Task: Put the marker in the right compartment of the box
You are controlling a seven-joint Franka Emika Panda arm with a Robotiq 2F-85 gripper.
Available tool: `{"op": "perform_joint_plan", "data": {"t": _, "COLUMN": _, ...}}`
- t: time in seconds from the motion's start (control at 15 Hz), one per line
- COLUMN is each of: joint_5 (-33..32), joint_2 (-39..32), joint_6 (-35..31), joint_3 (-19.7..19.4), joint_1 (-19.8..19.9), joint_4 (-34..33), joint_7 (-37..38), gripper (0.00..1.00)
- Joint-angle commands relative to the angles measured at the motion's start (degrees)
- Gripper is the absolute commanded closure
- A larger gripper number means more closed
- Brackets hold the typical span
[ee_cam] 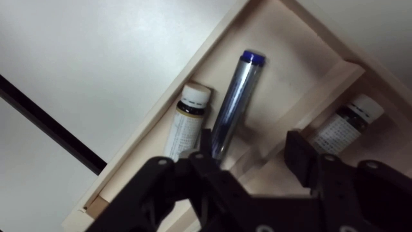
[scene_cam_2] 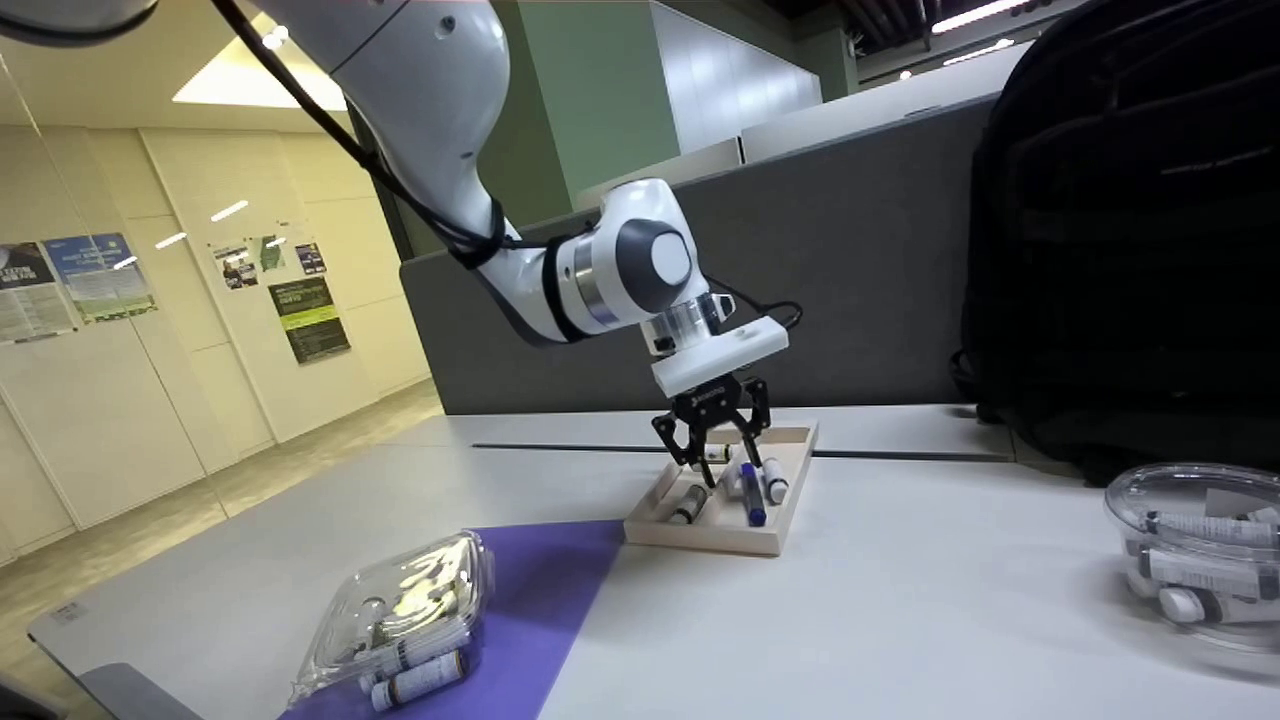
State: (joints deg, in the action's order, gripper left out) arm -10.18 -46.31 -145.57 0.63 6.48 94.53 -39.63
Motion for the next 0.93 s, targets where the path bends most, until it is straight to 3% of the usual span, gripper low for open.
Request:
{"op": "perform_joint_plan", "data": {"t": 0.0, "joint_5": -1.31, "joint_2": 2.92, "joint_6": -0.61, "joint_3": 0.82, "joint_1": -0.32, "joint_4": 1.67, "joint_7": 1.23, "gripper": 0.07}}
{"op": "perform_joint_plan", "data": {"t": 0.13, "joint_5": -1.25, "joint_2": 4.76, "joint_6": -1.4, "joint_3": 1.25, "joint_1": -0.54, "joint_4": 3.28, "joint_7": 1.38, "gripper": 0.0}}
{"op": "perform_joint_plan", "data": {"t": 0.47, "joint_5": -1.21, "joint_2": 11.57, "joint_6": -0.41, "joint_3": 1.06, "joint_1": -1.74, "joint_4": 9.25, "joint_7": 3.58, "gripper": 0.0}}
{"op": "perform_joint_plan", "data": {"t": 0.67, "joint_5": 3.62, "joint_2": 15.29, "joint_6": 5.08, "joint_3": 4.5, "joint_1": 0.76, "joint_4": 11.83, "joint_7": 1.16, "gripper": 0.0}}
{"op": "perform_joint_plan", "data": {"t": 0.87, "joint_5": 5.72, "joint_2": 17.84, "joint_6": 10.64, "joint_3": 4.18, "joint_1": 0.74, "joint_4": 13.18, "joint_7": 1.74, "gripper": 0.0}}
